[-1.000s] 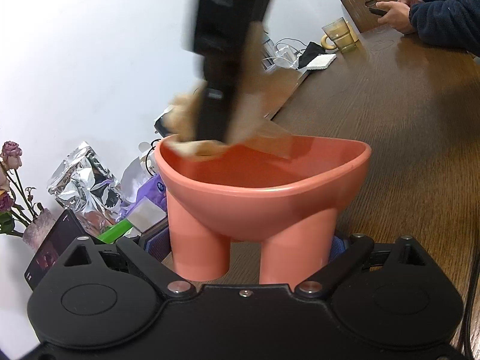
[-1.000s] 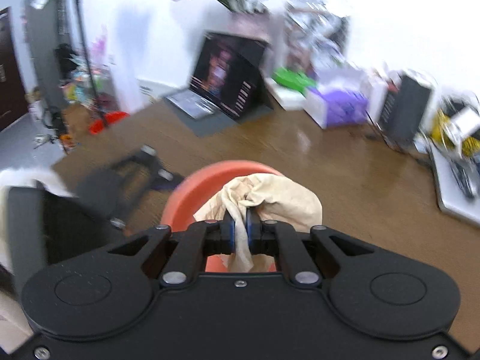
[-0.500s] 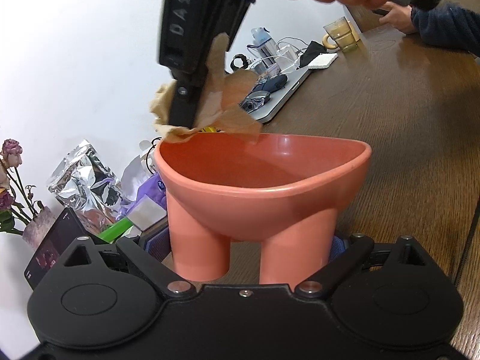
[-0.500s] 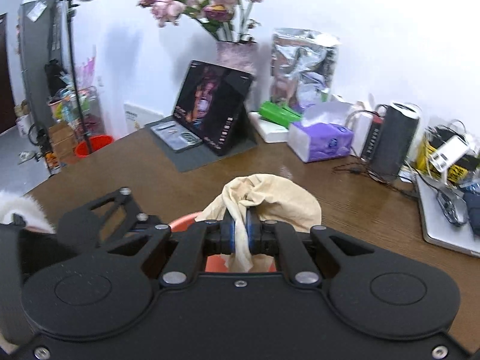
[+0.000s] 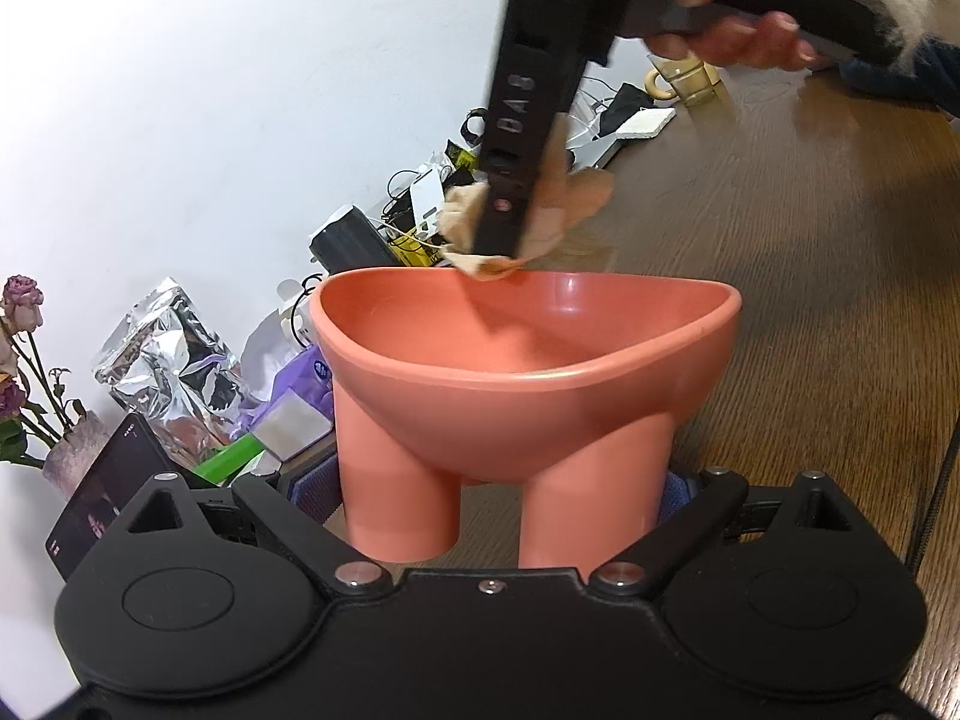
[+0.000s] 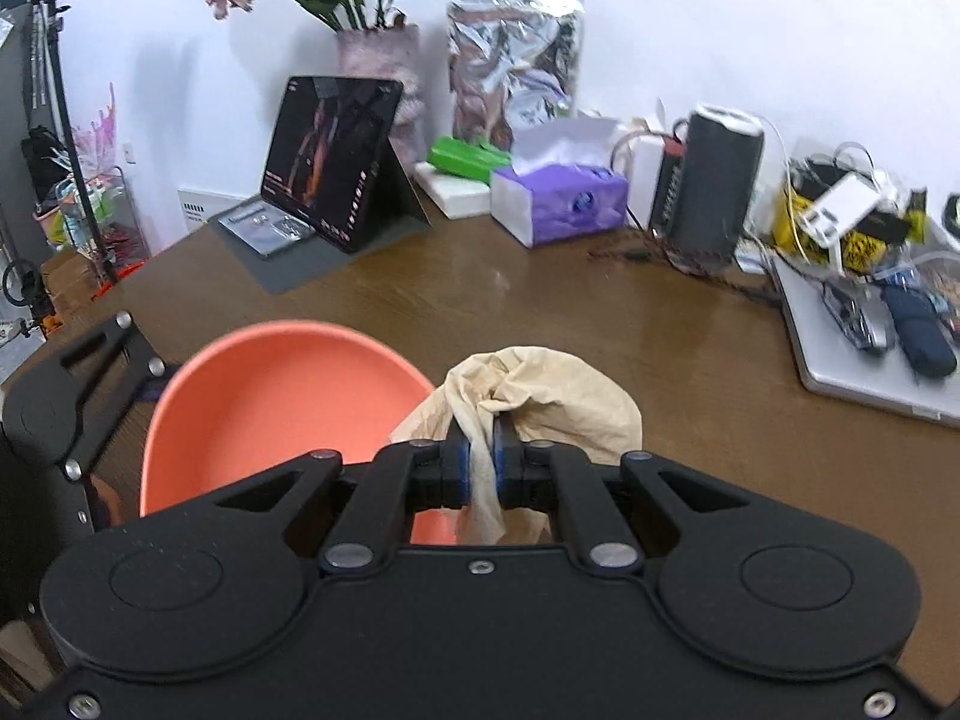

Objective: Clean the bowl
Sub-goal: 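Wipe the towel over the bowl rim with the right tool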

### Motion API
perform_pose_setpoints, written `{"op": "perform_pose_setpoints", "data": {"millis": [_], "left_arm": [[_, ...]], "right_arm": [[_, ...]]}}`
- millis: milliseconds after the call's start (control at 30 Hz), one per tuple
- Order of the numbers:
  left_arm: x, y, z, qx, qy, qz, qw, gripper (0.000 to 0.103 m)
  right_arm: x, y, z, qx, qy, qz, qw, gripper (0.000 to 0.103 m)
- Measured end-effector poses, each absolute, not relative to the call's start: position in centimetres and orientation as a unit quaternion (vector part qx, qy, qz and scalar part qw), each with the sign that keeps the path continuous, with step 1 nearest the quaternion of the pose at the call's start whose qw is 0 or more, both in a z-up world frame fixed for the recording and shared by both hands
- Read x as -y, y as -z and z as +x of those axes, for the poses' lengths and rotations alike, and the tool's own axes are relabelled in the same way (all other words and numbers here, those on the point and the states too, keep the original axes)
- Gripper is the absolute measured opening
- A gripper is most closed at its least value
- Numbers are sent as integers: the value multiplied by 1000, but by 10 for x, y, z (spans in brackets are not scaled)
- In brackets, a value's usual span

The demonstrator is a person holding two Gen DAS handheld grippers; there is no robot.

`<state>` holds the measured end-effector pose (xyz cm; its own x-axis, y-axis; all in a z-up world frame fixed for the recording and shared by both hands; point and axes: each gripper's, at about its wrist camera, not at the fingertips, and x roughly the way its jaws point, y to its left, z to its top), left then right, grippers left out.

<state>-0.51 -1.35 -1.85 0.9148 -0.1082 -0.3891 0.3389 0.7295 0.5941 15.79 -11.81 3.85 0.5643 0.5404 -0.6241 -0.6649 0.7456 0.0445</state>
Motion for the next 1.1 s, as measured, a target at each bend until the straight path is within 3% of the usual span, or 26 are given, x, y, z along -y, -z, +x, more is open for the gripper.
{"op": "perform_pose_setpoints", "data": {"millis": [1100], "left_arm": [[11, 20, -2, -162, 128, 356, 911, 95]], "right_arm": [[151, -28, 99, -410, -389, -64, 823, 8]]}}
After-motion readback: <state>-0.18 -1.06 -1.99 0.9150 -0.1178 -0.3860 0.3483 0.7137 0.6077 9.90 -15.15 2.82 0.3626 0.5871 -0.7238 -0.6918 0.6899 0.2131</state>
